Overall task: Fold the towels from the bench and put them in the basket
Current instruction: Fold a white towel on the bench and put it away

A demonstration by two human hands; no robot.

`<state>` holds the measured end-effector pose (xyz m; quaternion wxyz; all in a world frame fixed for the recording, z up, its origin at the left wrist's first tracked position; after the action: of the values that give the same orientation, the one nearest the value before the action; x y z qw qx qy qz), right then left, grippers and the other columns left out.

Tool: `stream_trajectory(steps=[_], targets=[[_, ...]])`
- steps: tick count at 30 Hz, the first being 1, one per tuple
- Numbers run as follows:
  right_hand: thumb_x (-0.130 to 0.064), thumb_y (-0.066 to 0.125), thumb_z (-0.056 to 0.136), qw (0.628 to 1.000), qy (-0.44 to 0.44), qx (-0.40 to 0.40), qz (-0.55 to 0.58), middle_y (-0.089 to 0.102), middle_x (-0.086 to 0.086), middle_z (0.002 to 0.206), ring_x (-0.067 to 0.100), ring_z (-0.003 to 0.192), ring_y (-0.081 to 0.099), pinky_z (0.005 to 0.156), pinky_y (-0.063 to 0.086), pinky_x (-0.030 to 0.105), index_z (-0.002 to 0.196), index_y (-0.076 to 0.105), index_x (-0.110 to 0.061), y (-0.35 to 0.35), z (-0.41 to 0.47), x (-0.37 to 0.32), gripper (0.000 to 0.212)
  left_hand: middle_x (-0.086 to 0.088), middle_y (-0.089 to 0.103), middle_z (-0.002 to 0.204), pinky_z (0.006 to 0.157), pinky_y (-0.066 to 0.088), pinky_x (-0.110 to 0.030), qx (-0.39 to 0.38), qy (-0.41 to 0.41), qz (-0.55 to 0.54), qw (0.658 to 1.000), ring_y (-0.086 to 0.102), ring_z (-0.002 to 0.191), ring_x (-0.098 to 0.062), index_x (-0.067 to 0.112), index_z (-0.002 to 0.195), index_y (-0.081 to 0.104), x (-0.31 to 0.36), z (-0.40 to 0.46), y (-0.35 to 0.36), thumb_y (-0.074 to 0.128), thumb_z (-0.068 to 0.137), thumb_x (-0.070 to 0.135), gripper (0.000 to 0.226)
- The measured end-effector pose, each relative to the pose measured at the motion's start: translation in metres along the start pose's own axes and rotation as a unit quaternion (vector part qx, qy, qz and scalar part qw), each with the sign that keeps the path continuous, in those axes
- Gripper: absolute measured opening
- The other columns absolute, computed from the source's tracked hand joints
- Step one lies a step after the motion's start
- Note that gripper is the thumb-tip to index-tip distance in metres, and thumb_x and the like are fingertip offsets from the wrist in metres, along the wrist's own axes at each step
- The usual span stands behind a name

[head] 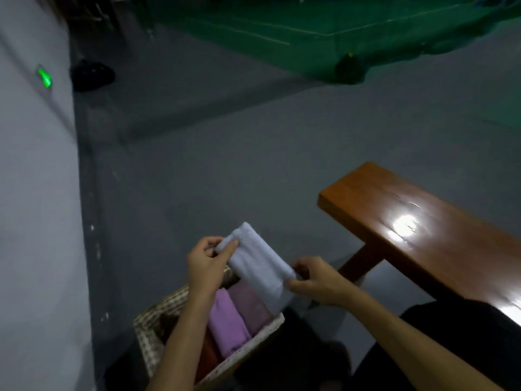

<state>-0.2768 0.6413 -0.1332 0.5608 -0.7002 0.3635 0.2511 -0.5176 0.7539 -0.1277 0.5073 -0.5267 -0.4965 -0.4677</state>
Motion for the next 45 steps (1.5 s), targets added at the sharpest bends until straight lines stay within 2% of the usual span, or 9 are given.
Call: stream_trajectory(steps=[7, 10, 13, 17, 22, 28, 32, 40, 45], targets=[[-0.035, 0.073, 0.083, 0.995, 0.077, -0.065, 0.005, 0.048, -0.009, 0.062, 0.003, 0.056, 0.042, 0.054, 0.037, 0.023, 0.067, 0.049, -0.02, 0.114, 0.055, 0.028, 0.032, -0.002, 0.078, 0.08, 0.062, 0.059, -0.03, 0.017, -0.073, 0.084, 0.994, 0.074, 0.071, -0.012, 0.014, 0.091, 0.073, -0.105, 0.032, -0.055, 0.091, 0.081, 0.023, 0.023], [-0.026, 0.071, 0.091, 0.99, 0.127, -0.066, -0.014, 0.057, -0.005, 0.077, 0.01, 0.068, 0.055, 0.055, 0.042, 0.016, 0.084, 0.06, -0.015, 0.154, 0.068, 0.051, 0.017, 0.002, 0.077, 0.082, 0.072, 0.062, -0.04, 0.013, -0.11, 0.141, 0.984, 0.075, 0.078, -0.017, 0.022, 0.09, 0.073, -0.158, 0.043, -0.063, 0.092, 0.079, 0.038, 0.027], [-0.024, 0.068, 0.093, 0.981, 0.181, -0.068, 0.001, 0.068, 0.008, 0.097, 0.026, 0.089, 0.069, 0.074, 0.06, 0.036, 0.103, 0.063, -0.008, 0.185, 0.079, 0.074, 0.02, 0.004, 0.075, 0.082, 0.068, 0.061, -0.042, 0.004, -0.133, 0.178, 0.975, 0.073, 0.078, -0.019, 0.026, 0.089, 0.071, -0.203, 0.054, -0.055, 0.088, 0.082, 0.038, 0.022], [-0.022, 0.063, 0.098, 0.979, 0.201, -0.036, -0.016, 0.068, 0.007, 0.117, 0.021, 0.099, 0.065, 0.078, 0.047, 0.025, 0.122, 0.063, -0.011, 0.205, 0.086, 0.094, 0.027, 0.005, 0.073, 0.084, 0.068, 0.051, -0.028, -0.016, -0.143, 0.208, 0.968, 0.069, 0.081, -0.016, 0.023, 0.088, 0.07, -0.239, 0.066, -0.036, 0.086, 0.085, 0.03, 0.018], [-0.02, 0.057, 0.102, 0.98, 0.2, -0.011, -0.025, 0.06, -0.004, 0.103, 0.011, 0.087, 0.059, 0.083, 0.058, 0.032, 0.109, 0.056, -0.024, 0.221, 0.096, 0.112, 0.007, 0.009, 0.073, 0.088, 0.072, 0.055, -0.028, -0.016, -0.144, 0.245, 0.959, 0.069, 0.084, -0.011, 0.022, 0.093, 0.071, -0.267, 0.076, -0.017, 0.082, 0.089, 0.033, 0.016], [-0.022, 0.053, 0.102, 0.978, 0.203, -0.017, -0.05, 0.068, 0.001, 0.124, 0.024, 0.116, 0.065, 0.095, 0.054, 0.04, 0.131, 0.059, -0.021, 0.231, 0.103, 0.117, 0.029, -0.001, 0.077, 0.114, 0.093, 0.06, -0.042, -0.04, -0.154, 0.271, 0.949, 0.071, 0.104, -0.02, 0.017, 0.126, 0.072, -0.301, 0.071, -0.015, 0.075, 0.096, 0.033, 0.034], [-0.016, 0.051, 0.1, 0.987, 0.155, -0.022, -0.033, 0.068, 0.001, 0.129, 0.021, 0.117, 0.064, 0.097, 0.051, 0.033, 0.132, 0.061, -0.016, 0.226, 0.094, 0.114, 0.034, 0.005, 0.074, 0.116, 0.093, 0.059, -0.034, -0.089, -0.153, 0.234, 0.956, 0.068, 0.102, -0.008, 0.017, 0.139, 0.064, -0.296, 0.068, -0.01, 0.08, 0.092, 0.022, 0.05], [-0.011, 0.052, 0.097, 0.99, 0.135, 0.041, 0.007, 0.066, -0.002, 0.12, 0.016, 0.105, 0.066, 0.092, 0.056, 0.035, 0.123, 0.068, -0.013, 0.217, 0.072, 0.107, 0.031, -0.002, 0.028, 0.165, 0.118, 0.04, -0.035, -0.179, 0.004, 0.453, 0.873, 0.036, 0.146, -0.021, 0.025, 0.152, 0.052, -0.282, 0.038, -0.002, 0.084, 0.086, 0.038, 0.074], [-0.021, 0.059, 0.1, 0.976, 0.194, -0.048, 0.081, 0.071, 0.004, 0.106, 0.022, 0.099, 0.066, 0.085, 0.048, 0.029, 0.113, 0.068, -0.007, 0.239, 0.099, 0.112, 0.021, -0.004, 0.01, 0.175, 0.126, 0.029, -0.041, -0.256, -0.045, 0.486, 0.834, 0.024, 0.158, -0.027, 0.027, 0.158, 0.044, -0.302, 0.032, 0.013, 0.08, 0.088, 0.043, 0.08]])
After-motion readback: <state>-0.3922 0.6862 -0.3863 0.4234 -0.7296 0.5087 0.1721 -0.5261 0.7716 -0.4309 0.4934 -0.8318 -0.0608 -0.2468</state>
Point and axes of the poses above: each hand's wrist, its own z-axis towards the middle knuckle, its own y-axis out of the palm, x = y × z, the point moved 5 cm from there along z, towards the middle knuckle
